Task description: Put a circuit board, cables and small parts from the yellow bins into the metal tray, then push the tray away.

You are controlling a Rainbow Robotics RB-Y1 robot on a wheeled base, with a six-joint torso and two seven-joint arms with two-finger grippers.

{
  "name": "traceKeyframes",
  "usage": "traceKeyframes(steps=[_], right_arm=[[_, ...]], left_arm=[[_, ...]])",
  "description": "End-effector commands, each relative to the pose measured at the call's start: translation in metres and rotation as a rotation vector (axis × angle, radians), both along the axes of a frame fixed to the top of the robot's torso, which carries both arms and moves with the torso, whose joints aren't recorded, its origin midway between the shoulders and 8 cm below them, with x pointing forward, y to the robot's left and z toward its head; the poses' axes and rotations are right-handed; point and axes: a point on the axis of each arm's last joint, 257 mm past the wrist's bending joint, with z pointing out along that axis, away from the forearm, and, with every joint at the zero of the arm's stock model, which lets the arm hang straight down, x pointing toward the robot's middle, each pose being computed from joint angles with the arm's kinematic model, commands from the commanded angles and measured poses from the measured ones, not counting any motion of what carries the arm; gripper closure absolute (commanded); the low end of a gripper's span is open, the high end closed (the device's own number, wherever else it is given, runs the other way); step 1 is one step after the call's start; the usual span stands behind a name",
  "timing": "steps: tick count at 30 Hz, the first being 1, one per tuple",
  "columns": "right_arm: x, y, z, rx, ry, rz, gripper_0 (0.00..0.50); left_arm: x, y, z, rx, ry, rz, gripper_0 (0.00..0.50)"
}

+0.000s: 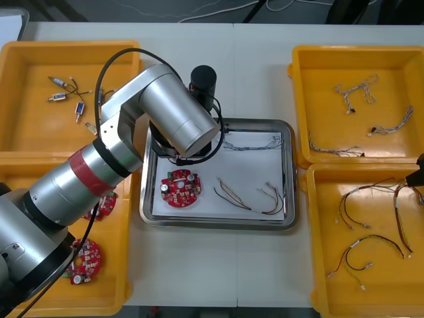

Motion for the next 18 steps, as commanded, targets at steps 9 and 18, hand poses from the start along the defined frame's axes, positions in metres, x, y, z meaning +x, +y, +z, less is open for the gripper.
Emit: traceKeyframes(steps=[9, 18], right_arm=[[-0.0021, -0.0144, 0.0091, -0.013, -0.014, -0.041, 0.000], [-0.0021, -0.0144, 0.0091, -0.013, -0.014, -0.041, 0.000]], left_arm=[[0.0077, -0.0310, 0.0226, -0.054, -0.067, 0.004, 0.500], [0.0077, -0.0299, 0.0221, -0.053, -0.068, 0.008, 0.439]])
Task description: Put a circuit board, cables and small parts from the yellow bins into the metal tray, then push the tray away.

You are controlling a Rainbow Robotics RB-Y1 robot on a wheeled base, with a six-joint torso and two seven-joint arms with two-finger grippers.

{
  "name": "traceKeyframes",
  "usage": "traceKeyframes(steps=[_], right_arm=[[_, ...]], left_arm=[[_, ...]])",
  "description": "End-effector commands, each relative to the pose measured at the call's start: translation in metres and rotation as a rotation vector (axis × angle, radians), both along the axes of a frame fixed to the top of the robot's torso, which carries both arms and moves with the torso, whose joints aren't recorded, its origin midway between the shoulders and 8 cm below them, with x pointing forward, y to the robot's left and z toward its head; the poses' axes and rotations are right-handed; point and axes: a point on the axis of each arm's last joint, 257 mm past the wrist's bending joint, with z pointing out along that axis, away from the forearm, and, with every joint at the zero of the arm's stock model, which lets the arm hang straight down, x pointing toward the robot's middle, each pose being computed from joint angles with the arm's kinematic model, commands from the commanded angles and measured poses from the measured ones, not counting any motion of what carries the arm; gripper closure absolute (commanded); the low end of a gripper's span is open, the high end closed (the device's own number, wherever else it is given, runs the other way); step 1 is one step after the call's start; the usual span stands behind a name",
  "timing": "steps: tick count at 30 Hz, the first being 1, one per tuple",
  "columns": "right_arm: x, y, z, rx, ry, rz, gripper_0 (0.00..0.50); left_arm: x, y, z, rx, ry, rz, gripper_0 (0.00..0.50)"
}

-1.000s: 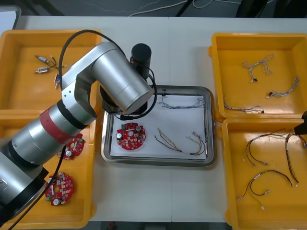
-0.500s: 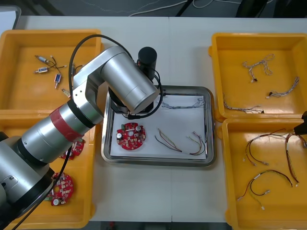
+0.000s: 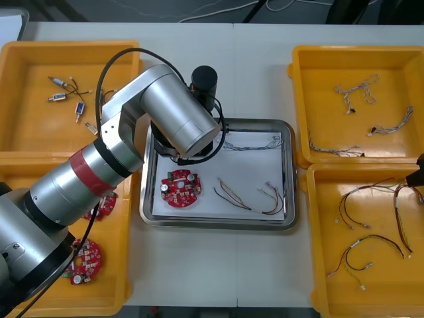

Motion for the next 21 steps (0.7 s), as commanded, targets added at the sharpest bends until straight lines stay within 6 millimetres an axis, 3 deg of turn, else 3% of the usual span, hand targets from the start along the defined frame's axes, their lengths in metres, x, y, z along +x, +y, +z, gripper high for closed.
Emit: traceKeyframes(steps=[1, 4, 5, 7, 9, 21], right_arm=[[-0.002, -0.014, 0.009, -0.013, -0.014, -0.041, 0.000], [-0.002, -0.014, 0.009, -0.013, -0.014, -0.041, 0.000], [-0.002, -0.014, 0.009, -0.013, -0.014, -0.041, 0.000], [-0.002, -0.014, 0.009, -0.013, -0.014, -0.041, 0.000], [-0.002, -0.014, 0.009, -0.013, -0.014, -0.041, 0.000], [-0.002, -0.014, 0.009, -0.013, -0.014, -0.041, 0.000]], left_arm=[[0.005, -0.025, 0.020, -0.047, -0.054, 0.020, 0.366], [0.006, -0.024, 0.020, -0.040, -0.058, 0.022, 0.227], [0.005, -0.024, 0.019, -0.041, -0.058, 0.024, 0.205], [0.005, -0.024, 0.019, -0.038, -0.059, 0.022, 0.058], [0.005, -0.023, 0.019, -0.034, -0.060, 0.023, 0.000], [0.004, -0.011, 0.031, -0.020, -0.055, 0.032, 0.000]])
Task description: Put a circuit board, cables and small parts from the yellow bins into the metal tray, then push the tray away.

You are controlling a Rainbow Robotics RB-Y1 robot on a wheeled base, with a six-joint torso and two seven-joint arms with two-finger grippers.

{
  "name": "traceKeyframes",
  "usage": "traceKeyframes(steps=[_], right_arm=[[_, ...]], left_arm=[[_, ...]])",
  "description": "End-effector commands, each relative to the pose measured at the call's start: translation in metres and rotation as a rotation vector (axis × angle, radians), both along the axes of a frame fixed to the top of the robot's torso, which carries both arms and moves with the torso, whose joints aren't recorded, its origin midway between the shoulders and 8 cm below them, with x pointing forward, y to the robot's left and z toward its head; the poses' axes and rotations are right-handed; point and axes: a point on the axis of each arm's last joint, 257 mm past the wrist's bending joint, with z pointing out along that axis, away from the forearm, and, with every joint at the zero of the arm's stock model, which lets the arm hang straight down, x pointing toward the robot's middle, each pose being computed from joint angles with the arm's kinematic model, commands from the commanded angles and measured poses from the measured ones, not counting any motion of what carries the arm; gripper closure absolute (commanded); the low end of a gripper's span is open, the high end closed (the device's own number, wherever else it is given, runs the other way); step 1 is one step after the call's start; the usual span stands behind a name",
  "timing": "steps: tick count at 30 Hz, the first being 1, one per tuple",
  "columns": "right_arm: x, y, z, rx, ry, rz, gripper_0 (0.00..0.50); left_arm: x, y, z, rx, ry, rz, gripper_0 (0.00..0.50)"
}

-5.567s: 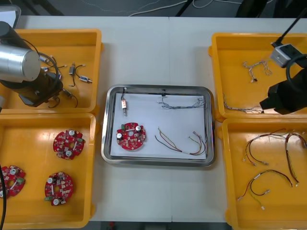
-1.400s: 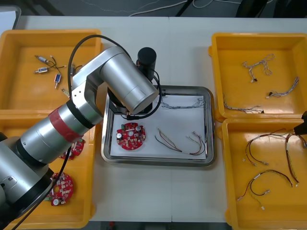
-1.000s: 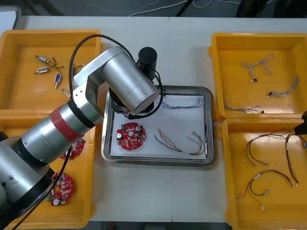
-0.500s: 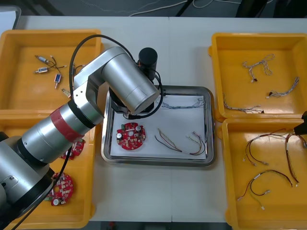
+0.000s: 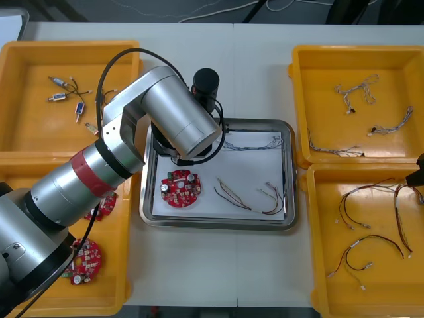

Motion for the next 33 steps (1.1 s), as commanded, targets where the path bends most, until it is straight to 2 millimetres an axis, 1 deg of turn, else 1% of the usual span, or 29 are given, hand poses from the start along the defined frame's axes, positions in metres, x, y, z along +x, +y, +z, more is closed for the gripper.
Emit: traceKeyframes(steps=[1, 5, 6, 8, 9, 11, 15, 17, 18, 22, 23, 25, 26, 27, 28, 30, 31, 33], right_arm=[[-0.002, -0.014, 0.009, -0.013, -0.014, -0.041, 0.000], [-0.002, -0.014, 0.009, -0.013, -0.014, -0.041, 0.000], [-0.002, -0.014, 0.009, -0.013, -0.014, -0.041, 0.000], [-0.002, -0.014, 0.009, -0.013, -0.014, -0.041, 0.000], [-0.002, -0.014, 0.009, -0.013, -0.014, -0.041, 0.000], [-0.002, -0.014, 0.009, -0.013, -0.014, -0.041, 0.000], [-0.002, -0.014, 0.009, -0.013, -0.014, -0.041, 0.000], [-0.002, -0.014, 0.009, -0.013, -0.014, -0.041, 0.000], [-0.002, -0.014, 0.009, -0.013, -0.014, -0.041, 0.000], [-0.002, -0.014, 0.009, -0.013, -0.014, -0.041, 0.000], [-0.002, -0.001, 0.005, 0.005, -0.005, -0.006, 0.000], [-0.001, 0.005, 0.005, 0.013, -0.001, 0.015, 0.000], [0.002, 0.011, 0.013, 0.005, -0.009, 0.046, 0.000], [0.003, 0.019, 0.013, 0.005, -0.003, 0.072, 0.000], [0.005, 0.023, 0.016, 0.000, -0.007, 0.087, 0.000], [0.009, 0.034, 0.024, -0.030, -0.022, 0.139, 0.000], [0.010, 0.038, 0.024, -0.033, -0.023, 0.151, 0.000], [0.010, 0.051, 0.025, -0.050, -0.030, 0.199, 0.000]], left_arm=[[0.000, -0.015, 0.037, -0.052, -0.040, 0.027, 0.000], [-0.009, -0.011, 0.058, -0.067, -0.018, 0.020, 0.000], [-0.010, -0.008, 0.061, -0.066, -0.012, 0.021, 0.000], [-0.016, -0.003, 0.072, -0.072, 0.007, 0.012, 0.000], [-0.017, 0.000, 0.074, -0.071, 0.012, 0.014, 0.000], [-0.022, 0.009, 0.085, -0.074, 0.024, 0.011, 0.000], [-0.029, 0.026, 0.097, -0.066, 0.040, 0.004, 0.000], [-0.030, 0.038, 0.108, -0.063, 0.029, -0.004, 0.000], [-0.030, 0.040, 0.110, -0.062, 0.026, -0.008, 0.000], [-0.031, 0.061, 0.122, -0.054, 0.019, -0.026, 0.000], [-0.033, 0.066, 0.124, -0.053, 0.024, -0.031, 0.000], [-0.034, 0.075, 0.129, -0.051, 0.028, -0.035, 0.000], [-0.036, 0.080, 0.132, -0.050, 0.029, -0.040, 0.000], [-0.037, 0.085, 0.134, -0.044, 0.031, -0.046, 0.000], [-0.038, 0.087, 0.136, -0.042, 0.031, -0.050, 0.000], [-0.041, 0.100, 0.142, -0.031, 0.036, -0.060, 0.000], [-0.042, 0.103, 0.142, -0.029, 0.039, -0.061, 0.000], [-0.045, 0.116, 0.149, -0.009, 0.045, -0.082, 0.000]])
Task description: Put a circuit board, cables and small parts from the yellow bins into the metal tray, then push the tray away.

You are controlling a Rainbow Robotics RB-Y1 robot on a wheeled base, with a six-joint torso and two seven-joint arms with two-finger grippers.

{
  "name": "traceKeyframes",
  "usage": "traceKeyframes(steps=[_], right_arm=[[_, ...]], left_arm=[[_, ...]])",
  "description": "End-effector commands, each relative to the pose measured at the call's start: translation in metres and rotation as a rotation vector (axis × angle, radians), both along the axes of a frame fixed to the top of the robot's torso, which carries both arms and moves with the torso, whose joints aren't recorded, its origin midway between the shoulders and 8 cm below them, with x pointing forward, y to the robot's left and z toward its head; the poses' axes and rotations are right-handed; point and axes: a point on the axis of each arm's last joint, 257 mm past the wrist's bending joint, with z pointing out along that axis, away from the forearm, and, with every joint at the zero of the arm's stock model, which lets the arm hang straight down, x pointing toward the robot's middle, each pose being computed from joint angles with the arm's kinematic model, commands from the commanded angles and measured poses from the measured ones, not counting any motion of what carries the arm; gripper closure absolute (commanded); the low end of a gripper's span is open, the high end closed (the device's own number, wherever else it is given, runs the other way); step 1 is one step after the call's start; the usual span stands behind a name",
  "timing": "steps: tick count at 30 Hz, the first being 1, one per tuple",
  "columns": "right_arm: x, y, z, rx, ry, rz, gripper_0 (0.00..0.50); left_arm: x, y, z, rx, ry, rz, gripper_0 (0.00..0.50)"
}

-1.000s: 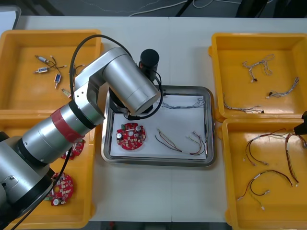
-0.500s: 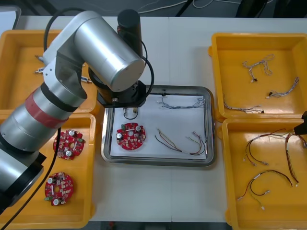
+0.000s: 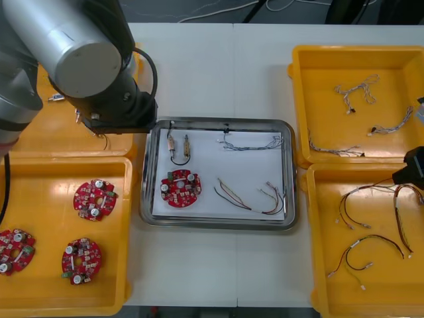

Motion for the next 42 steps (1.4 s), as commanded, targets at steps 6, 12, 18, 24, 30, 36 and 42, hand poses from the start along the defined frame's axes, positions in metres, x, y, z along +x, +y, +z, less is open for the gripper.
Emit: traceKeyframes(steps=[6, 12, 18, 24, 30, 36, 42], right_arm=[[0.005, 0.057, 0.015, -0.128, -0.034, 0.235, 0.000], [0.005, 0.087, 0.010, -0.197, -0.033, 0.351, 0.000], [0.003, 0.114, 0.003, -0.243, -0.038, 0.455, 0.000], [0.004, 0.146, -0.005, -0.237, -0.060, 0.561, 0.000], [-0.001, 0.180, -0.020, -0.245, -0.076, 0.699, 0.000], [-0.007, 0.210, -0.033, -0.311, -0.086, 0.835, 0.000], [-0.012, 0.236, -0.046, -0.374, -0.082, 0.949, 0.000]], left_arm=[[0.001, 0.057, 0.063, 0.058, -0.088, -0.102, 0.000], [-0.007, 0.095, 0.063, 0.091, -0.093, -0.128, 0.000], [-0.015, 0.124, 0.062, 0.124, -0.097, -0.148, 0.000], [-0.024, 0.144, 0.058, 0.142, -0.097, -0.168, 0.000], [-0.036, 0.155, 0.052, 0.151, -0.104, -0.168, 0.000], [-0.044, 0.163, 0.048, 0.162, -0.110, -0.173, 0.000], [-0.049, 0.169, 0.044, 0.191, -0.115, -0.172, 0.000]])
